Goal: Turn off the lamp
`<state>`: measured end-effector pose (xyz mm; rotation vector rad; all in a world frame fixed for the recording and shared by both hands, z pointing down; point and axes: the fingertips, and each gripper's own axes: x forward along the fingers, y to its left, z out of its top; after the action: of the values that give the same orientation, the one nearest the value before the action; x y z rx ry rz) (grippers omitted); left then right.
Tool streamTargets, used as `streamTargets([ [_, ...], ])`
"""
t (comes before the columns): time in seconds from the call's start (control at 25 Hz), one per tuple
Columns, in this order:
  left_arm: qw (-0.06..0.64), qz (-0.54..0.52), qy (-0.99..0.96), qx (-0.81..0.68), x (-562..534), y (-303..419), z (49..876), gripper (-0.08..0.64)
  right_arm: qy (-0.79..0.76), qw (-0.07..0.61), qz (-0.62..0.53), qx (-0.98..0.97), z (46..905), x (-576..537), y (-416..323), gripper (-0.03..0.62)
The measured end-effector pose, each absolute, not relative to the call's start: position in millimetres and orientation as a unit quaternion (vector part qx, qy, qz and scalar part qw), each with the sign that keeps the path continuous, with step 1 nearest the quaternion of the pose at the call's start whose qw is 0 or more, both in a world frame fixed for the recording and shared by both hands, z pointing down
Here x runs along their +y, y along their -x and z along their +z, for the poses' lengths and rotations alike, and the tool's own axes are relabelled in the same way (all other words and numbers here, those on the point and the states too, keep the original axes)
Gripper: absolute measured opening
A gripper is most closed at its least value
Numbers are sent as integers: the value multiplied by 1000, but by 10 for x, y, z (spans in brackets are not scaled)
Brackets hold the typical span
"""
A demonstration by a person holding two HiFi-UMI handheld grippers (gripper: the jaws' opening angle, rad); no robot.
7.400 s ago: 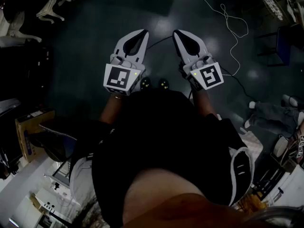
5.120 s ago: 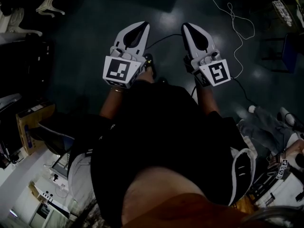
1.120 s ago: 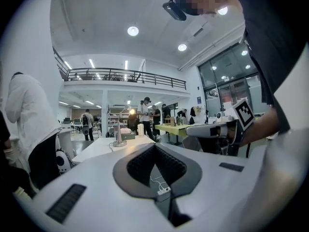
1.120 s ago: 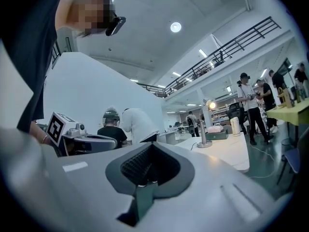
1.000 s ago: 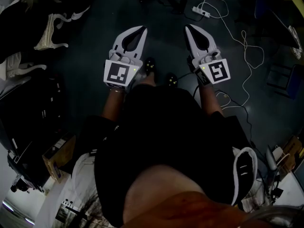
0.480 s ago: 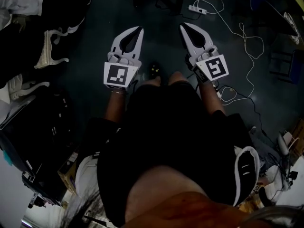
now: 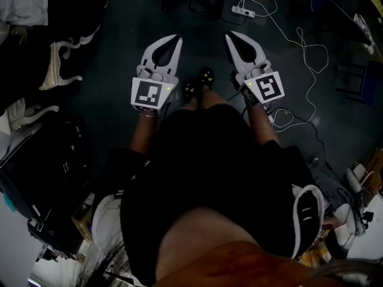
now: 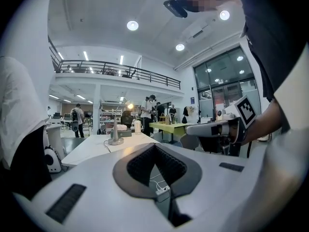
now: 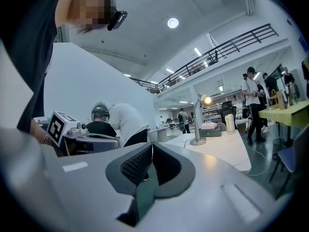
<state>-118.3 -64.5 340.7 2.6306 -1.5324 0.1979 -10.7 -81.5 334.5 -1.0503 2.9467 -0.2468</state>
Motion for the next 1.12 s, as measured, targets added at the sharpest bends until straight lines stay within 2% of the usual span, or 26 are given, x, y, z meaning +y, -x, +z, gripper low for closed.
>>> streamTargets([
  [0.68,39,78,-846,-527,-1144,898,3434,-5,294,19,-85,952,3332,-1382,-50,-17],
  [1.12,27,71,-858,-508,-1328,997,3295,-5,309,14,-68,948,3345,-1480,-1,-17],
])
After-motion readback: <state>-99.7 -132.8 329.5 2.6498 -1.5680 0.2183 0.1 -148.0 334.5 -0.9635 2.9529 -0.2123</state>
